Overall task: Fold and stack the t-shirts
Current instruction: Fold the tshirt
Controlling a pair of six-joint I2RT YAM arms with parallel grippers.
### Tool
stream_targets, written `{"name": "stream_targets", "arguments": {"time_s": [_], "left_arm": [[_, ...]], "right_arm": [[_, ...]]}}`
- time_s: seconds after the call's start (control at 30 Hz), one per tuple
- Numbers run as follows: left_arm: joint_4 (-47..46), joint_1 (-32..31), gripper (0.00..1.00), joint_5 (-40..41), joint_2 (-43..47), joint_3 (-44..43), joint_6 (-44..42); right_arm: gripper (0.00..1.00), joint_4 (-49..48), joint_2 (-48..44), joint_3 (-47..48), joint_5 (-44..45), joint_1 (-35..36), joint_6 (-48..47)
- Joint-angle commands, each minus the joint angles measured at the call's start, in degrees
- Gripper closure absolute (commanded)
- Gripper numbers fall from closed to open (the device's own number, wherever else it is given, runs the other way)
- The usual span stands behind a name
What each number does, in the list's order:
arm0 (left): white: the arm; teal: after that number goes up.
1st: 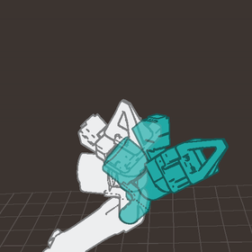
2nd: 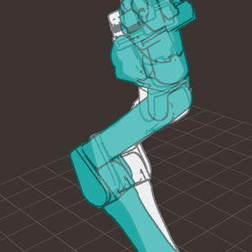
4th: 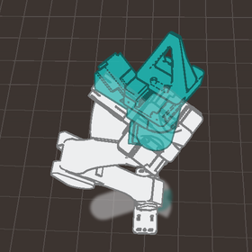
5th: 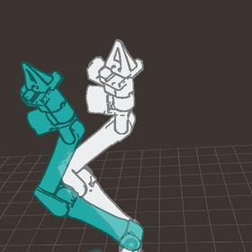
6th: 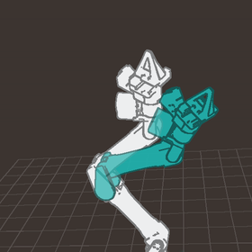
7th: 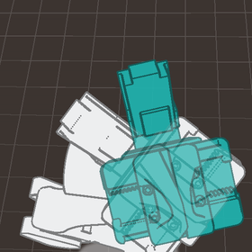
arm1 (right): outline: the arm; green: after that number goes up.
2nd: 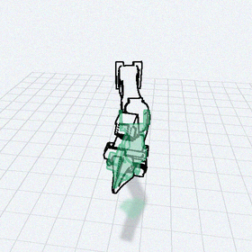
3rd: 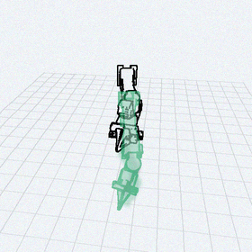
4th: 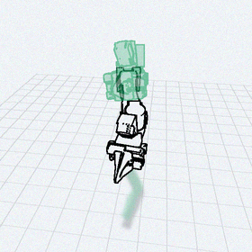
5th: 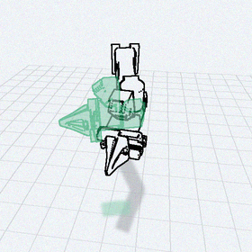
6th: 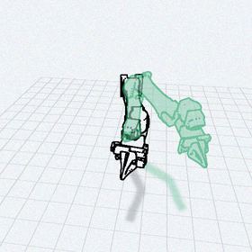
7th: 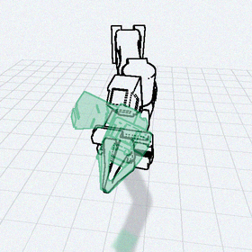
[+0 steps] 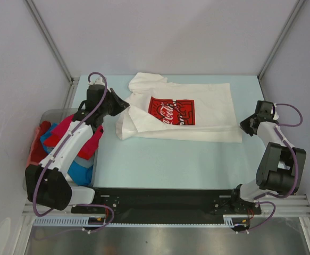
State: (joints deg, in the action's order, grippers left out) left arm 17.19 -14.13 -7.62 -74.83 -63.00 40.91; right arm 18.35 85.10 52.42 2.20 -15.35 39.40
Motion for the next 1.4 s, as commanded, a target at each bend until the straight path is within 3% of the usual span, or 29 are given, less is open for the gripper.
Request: {"name": "stream_targets", "arguments": {"time_s": [0.0, 0.33, 0.37, 0.43, 0.47, 0.5, 0.53, 0.63, 0.83, 0.97, 1.1, 1.23, 1.37], "left_arm": [[-1.9, -0.1, 1.0, 1.1, -1.9, -4.0, -1.6], [-2.8, 0.6, 1.0, 2.7, -11.3, -10.0, -2.5], [-3.0, 1.1, 0.99, 2.3, -13.6, -10.7, -2.5], [-3.8, 2.1, 0.96, 1.6, -16.0, -13.2, -2.2], [-4.4, 2.4, 0.91, 0.0, -17.4, -14.2, -2.3], [-5.0, 2.6, 0.82, -1.3, -20.4, -15.6, -2.6], [-4.4, 2.8, 0.55, -2.0, -22.0, -19.0, -2.9], [-1.8, 2.7, 0.36, -3.3, -27.4, -26.8, -4.8], [3.3, 2.5, 0.3, -2.7, -28.4, -30.4, -7.4], [1.5, 1.2, 0.3, -0.4, -20.6, -20.4, -7.4], [-0.7, 0.4, 0.3, 1.6, -12.7, -9.0, -7.5], [-3.0, 0.3, 0.31, 2.5, -7.3, 0.8, -7.9], [-4.0, 0.4, 0.32, 3.0, -6.0, 5.1, -8.6]], "right_arm": [[1.0, -2.4, 1.8, 3.6, 2.4, 0.5, 0.8], [0.97, -3.6, 8.5, 7.7, 2.4, 1.4, 2.0], [0.91, -3.7, 9.3, 9.1, 2.0, 1.4, 1.8], [0.69, -4.2, 11.7, 10.3, 0.6, 1.4, 1.8], [0.47, -4.1, 12.5, 11.2, 0.4, 1.4, 1.6], [0.41, -3.6, 13.0, 12.3, 0.1, 1.4, 1.6], [0.38, -3.1, 13.1, 12.7, -0.6, 1.5, 1.6], [0.33, -3.1, 10.4, 9.8, 0.5, 2.3, 0.9], [0.36, -4.5, -2.4, -2.4, 0.9, 2.5, -0.1], [0.41, -5.9, -9.3, -12.1, -0.1, 2.1, 0.7], [0.43, -6.0, -12.5, -15.5, -0.3, 1.2, 1.5], [0.43, -8.0, -10.9, -16.6, -0.4, 0.6, 3.0], [0.44, -10.6, -6.7, -15.8, -0.4, 0.6, 4.7]]}}
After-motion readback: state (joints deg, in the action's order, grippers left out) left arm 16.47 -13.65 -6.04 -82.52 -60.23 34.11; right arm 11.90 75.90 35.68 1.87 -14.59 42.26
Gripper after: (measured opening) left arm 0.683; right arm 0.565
